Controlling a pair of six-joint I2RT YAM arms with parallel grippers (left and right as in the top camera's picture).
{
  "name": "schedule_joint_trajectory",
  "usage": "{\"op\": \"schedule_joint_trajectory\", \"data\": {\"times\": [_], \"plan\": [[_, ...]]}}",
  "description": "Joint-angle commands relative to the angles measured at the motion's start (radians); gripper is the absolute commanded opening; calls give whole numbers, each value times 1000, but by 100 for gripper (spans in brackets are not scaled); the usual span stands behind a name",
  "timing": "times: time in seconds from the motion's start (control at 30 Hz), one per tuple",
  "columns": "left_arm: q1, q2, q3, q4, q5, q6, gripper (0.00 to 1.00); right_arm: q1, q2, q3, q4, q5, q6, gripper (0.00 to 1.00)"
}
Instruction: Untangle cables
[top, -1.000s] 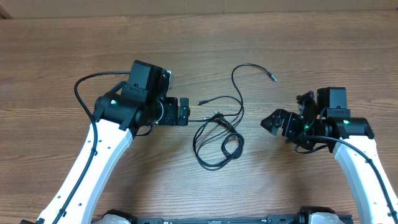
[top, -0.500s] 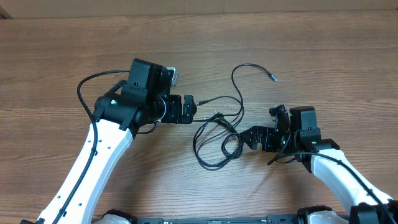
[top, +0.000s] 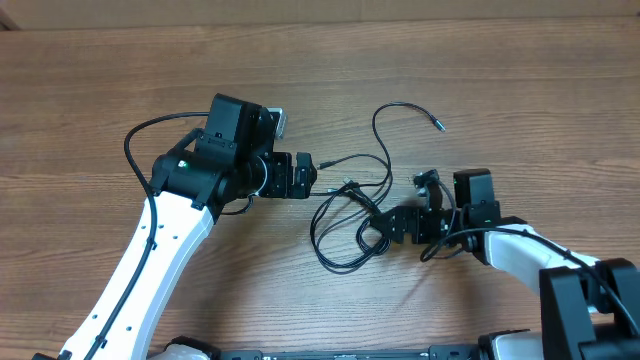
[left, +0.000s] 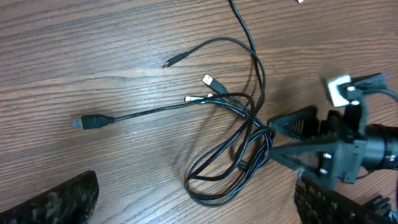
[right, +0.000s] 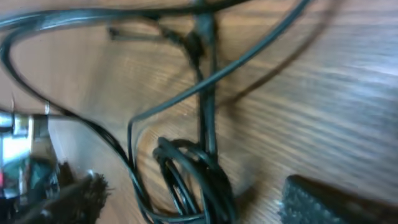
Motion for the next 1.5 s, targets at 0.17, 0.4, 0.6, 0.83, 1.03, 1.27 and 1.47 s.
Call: {"op": "schedule_joint_trajectory", "data": {"times": [0.17, 0.4, 0.6, 0.83, 1.03, 1.27, 1.47], "plan": [[2, 0, 10, 10, 13, 1, 100, 169, 20, -13, 67, 9, -64, 35], [3, -1, 10, -17, 187, 180, 91, 156, -83, 10, 32, -40, 7, 4], [3, -12, 11, -26, 818, 684, 81, 153, -391, 82, -59, -40, 40, 4], [3, -12, 11, -7, 945, 716, 91, 136, -708, 142, -51, -41, 181, 4], [3, -12, 11, -8, 515, 549, 83, 136, -780, 144, 15, -139, 256, 4], [5, -12, 11, 30, 151, 166, 96, 136, -780, 145, 17, -140, 255, 4], [5, -12, 11, 86, 776, 534, 80, 135, -779, 145, -1, -34, 273, 4]]}}
